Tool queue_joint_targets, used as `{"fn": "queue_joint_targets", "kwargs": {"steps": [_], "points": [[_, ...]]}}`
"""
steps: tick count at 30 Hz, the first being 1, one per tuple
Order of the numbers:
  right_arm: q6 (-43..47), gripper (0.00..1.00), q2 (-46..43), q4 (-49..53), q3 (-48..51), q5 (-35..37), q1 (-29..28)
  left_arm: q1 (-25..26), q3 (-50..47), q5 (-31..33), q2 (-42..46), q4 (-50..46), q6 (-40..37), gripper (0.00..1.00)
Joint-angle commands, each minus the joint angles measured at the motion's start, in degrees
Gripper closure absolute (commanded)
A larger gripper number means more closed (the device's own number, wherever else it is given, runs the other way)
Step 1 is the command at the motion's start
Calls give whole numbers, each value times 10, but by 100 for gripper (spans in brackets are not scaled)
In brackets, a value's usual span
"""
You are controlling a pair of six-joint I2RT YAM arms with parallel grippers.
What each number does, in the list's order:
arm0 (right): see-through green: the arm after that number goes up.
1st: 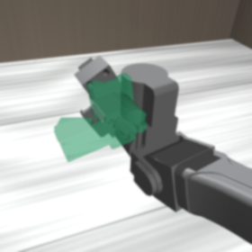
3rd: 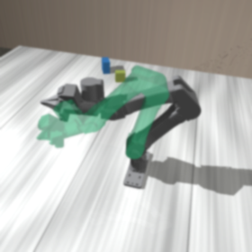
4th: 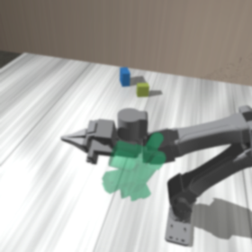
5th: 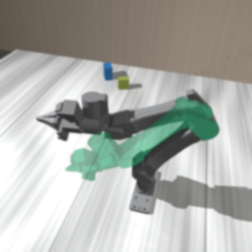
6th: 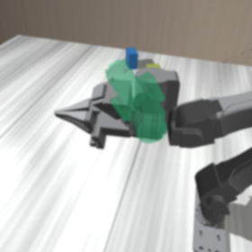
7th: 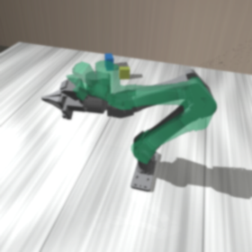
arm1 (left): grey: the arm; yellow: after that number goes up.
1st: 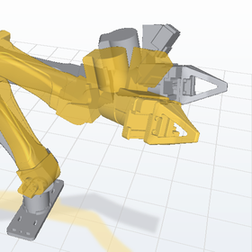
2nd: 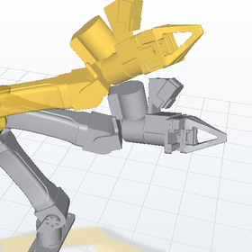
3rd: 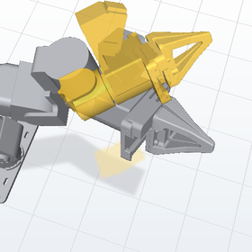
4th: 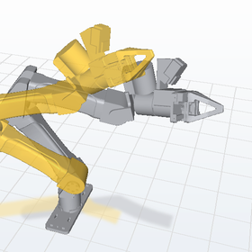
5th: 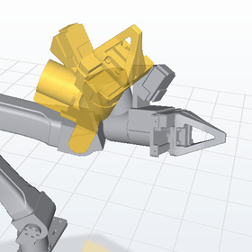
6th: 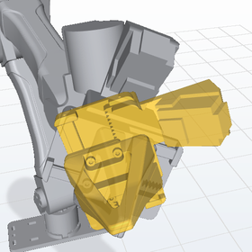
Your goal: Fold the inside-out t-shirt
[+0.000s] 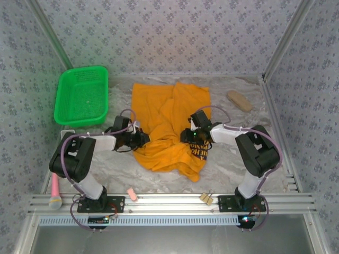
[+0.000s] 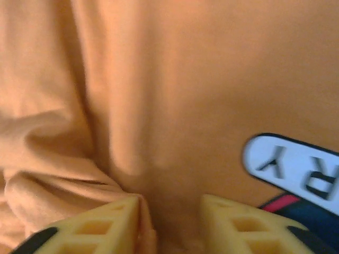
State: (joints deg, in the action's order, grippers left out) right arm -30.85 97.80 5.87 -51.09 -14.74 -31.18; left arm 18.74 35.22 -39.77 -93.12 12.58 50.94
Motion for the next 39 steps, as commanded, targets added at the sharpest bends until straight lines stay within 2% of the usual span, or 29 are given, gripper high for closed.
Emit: {"fn": "queue_joint_targets", "kwargs": {"steps": [1, 2, 4, 7, 12, 14, 16, 20, 21, 22, 23, 24, 27, 29, 31, 33, 34, 36, 38, 39], "points": [[76, 55, -65, 16, -11, 62, -43, 0, -9, -52, 9, 90, 44, 100], [113, 55, -79, 21, -17, 86, -59, 0, -9, -54, 16, 88, 43, 100], [160, 55, -96, 8, -22, 89, -81, 0, -10, -57, 29, 84, 37, 100], [160, 55, -83, -23, -33, 57, -105, 0, -9, -62, 42, 80, 34, 100], [154, 51, -24, 9, -64, 147, -152, 0, -6, -65, 55, 77, 39, 100], [167, 56, -8, 11, -72, 180, -172, 0, -8, -69, 60, 79, 42, 100], [159, 68, 18, 13, -84, 222, -181, 0, -9, -71, 67, 81, 43, 100], [134, 70, 56, 11, -107, 265, -170, 0, -10, -77, 73, 79, 39, 100], [133, 82, 59, 15, -113, 267, -166, 1, -9, -76, 72, 72, 34, 100], [135, 94, 54, 14, -113, 253, -163, 1, -6, -71, 71, 57, 24, 100], [137, 100, 43, 13, -111, 228, -158, 1, -3, -60, 71, 36, 10, 100], [141, 100, 23, 10, -106, 177, -149, 1, 2, -40, 72, 2, -17, 100], [164, 100, -45, -11, -70, -44, -92, -1, 25, 52, 60, -94, -87, 100], [162, 100, -80, -31, -35, -120, -51, -8, 32, 95, 42, -108, -97, 100], [142, 100, -92, -17, -11, -99, -2, -7, 48, 138, 26, -124, -110, 100], [114, 100, -70, 42, -15, -20, 31, -6, 61, 177, 16, -138, -117, 100], [101, 100, -56, 67, -19, 30, 38, -6, 66, 194, 13, -142, -121, 100], [103, 100, -40, 77, -18, 40, 39, -3, 74, 216, 8, -152, -134, 99], [104, 100, -44, 67, -14, 29, 27, 4, 90, 211, 6, -170, -160, 87], [112, 95, -54, 61, -13, 22, 19, 11, 99, 205, 6, -183, -174, 79]]}}
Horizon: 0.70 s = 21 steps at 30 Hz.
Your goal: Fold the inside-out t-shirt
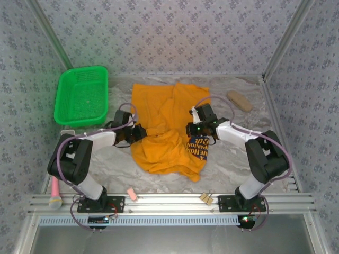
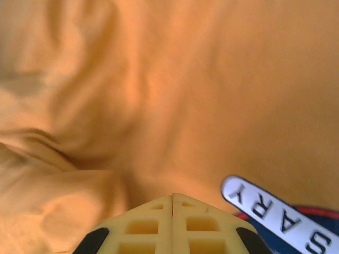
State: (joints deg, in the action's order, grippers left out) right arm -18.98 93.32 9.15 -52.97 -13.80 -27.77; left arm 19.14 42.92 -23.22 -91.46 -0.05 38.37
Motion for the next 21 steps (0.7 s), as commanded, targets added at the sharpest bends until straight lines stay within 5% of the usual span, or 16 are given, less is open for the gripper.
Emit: {"fn": "queue_joint_targets", "kwargs": {"steps": [1, 3, 5, 10, 15, 18, 21], "points": [[10, 90, -22, 25, 5, 2, -23, 16, 32, 39, -7, -72, -62, 68], [63, 92, -56, 0, 14, -71, -32, 38, 51, 58, 6, -108, -90, 55], [78, 92, -91, -4, 15, -55, -41, 61, 73, 79, 22, -149, -112, 53], [146, 57, -95, 20, -32, 11, -89, 96, 97, 103, 61, -198, -115, 52], [114, 53, -9, -27, -45, 53, -122, 104, 111, 102, 48, -193, -115, 54], [113, 58, 38, -46, -51, 52, -126, 107, 122, 104, 28, -193, -131, 54], [118, 90, 58, -48, -68, 34, -127, 109, 127, 106, 16, -185, -142, 52]]}}
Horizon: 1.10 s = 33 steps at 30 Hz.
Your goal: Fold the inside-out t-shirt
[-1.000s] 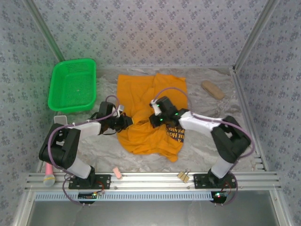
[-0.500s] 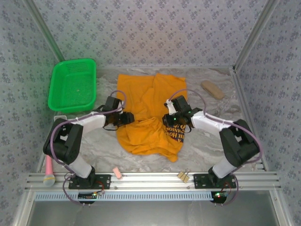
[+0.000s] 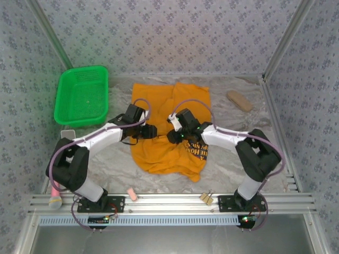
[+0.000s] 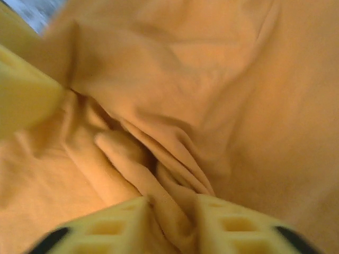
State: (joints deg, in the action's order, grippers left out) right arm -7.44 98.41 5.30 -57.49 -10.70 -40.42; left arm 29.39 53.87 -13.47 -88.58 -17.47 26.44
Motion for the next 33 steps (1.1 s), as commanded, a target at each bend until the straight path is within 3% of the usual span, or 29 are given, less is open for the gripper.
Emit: {"fn": "queue_joint_targets", "kwargs": {"steps": [1, 3, 8, 9, 11, 13, 14, 15, 17, 20, 24, 28, 33], "points": [[7, 99, 3, -10, -26, -10, 1, 6, 21, 10, -15, -11, -26, 52], [12, 100, -28, -9, -24, -33, 4, 6, 30, 16, -17, -19, -35, 50], [33, 100, -144, -87, 63, -171, 41, 25, 46, 70, -24, -28, -76, 44], [38, 100, -162, -108, 94, -152, 46, 30, 54, 86, -38, -29, -82, 44], [25, 98, -167, -110, 141, -36, 53, 30, 65, 98, -77, -19, -81, 47], [-37, 80, -141, -62, 157, 140, 52, 31, 77, 85, -109, -11, -77, 49], [-102, 76, -124, -14, 149, 224, 48, 35, 77, 71, -120, 2, -73, 50], [-147, 75, -115, 9, 147, 232, 51, 38, 75, 58, -124, 15, -68, 51], [-162, 73, -125, 9, 153, 203, 46, 50, 70, 33, -124, 33, -60, 51], [-98, 63, -185, -1, 150, 178, 17, 64, 60, -2, -112, 42, -53, 51], [-72, 54, -206, 68, 77, 133, 39, 72, 25, -26, -78, 57, -39, 51], [-34, 50, -139, 84, 2, 17, 63, 75, -7, -28, -46, 73, -30, 50], [-36, 49, -56, 88, -42, -64, 70, 74, -43, -27, -8, 87, -20, 50]]}}
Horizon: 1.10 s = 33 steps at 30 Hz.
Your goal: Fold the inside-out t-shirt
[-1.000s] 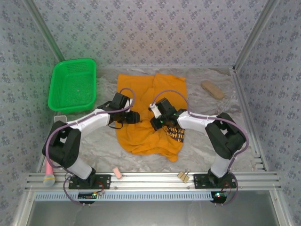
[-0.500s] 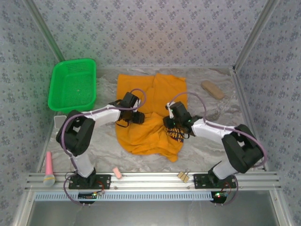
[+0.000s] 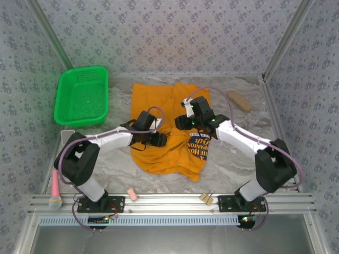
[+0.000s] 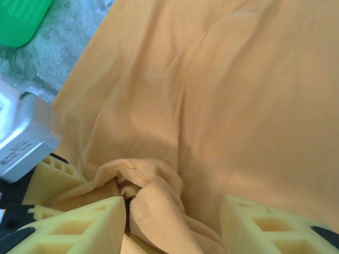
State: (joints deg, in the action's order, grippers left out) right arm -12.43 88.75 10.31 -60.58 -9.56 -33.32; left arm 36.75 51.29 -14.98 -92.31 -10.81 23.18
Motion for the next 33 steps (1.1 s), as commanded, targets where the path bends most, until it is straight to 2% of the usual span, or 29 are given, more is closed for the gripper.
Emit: {"fn": "queue_joint_targets", "kwargs": {"steps": [1, 5, 6, 8, 9, 11, 14, 16, 18, 20, 22, 24, 26, 29, 32, 33], "points": [[16, 49, 56, 42, -19, -87, -4, 0, -26, -13, 38, 25, 16, 49], [34, 52, 115, 30, -43, -77, -16, -11, -60, -21, 69, 50, 34, 49], [53, 59, 128, 29, -52, -71, -19, -15, -66, -23, 77, 53, 37, 49], [76, 83, 138, 21, -63, -47, -24, -22, -71, -25, 93, 51, 38, 49], [85, 91, 129, 1, -56, -41, -27, -26, -71, -26, 102, 47, 39, 49], [110, 97, 93, -35, -38, -57, -31, -36, -69, -31, 122, 38, 47, 48], [160, 98, 17, -66, -7, -95, -38, -50, -62, -26, 147, 32, 75, 48], [190, 98, -48, -129, 53, -117, -40, -59, -50, -18, 146, 26, 98, 50], [198, 98, -108, -256, 171, -122, -40, -61, -36, -23, 131, 30, 107, 53], [198, 96, -127, -389, 280, -123, -47, -61, -26, -33, 109, 40, 109, 55], [195, 88, -122, -449, 346, -74, -80, -61, -20, -44, 86, 47, 108, 56], [186, 79, -120, -458, 379, -46, -104, -59, -21, -47, 63, 61, 106, 58], [178, 80, -134, -425, 384, 3, -116, -55, -15, -50, 40, 63, 97, 59], [182, 86, -179, -325, 362, 106, -118, -43, -1, -61, 14, 51, 73, 60], [190, 89, -225, -223, 333, 112, -97, -19, 9, -61, 9, 39, 45, 58], [200, 87, -235, -188, 319, 109, -94, -12, 11, -58, 8, 35, 39, 56]]}}
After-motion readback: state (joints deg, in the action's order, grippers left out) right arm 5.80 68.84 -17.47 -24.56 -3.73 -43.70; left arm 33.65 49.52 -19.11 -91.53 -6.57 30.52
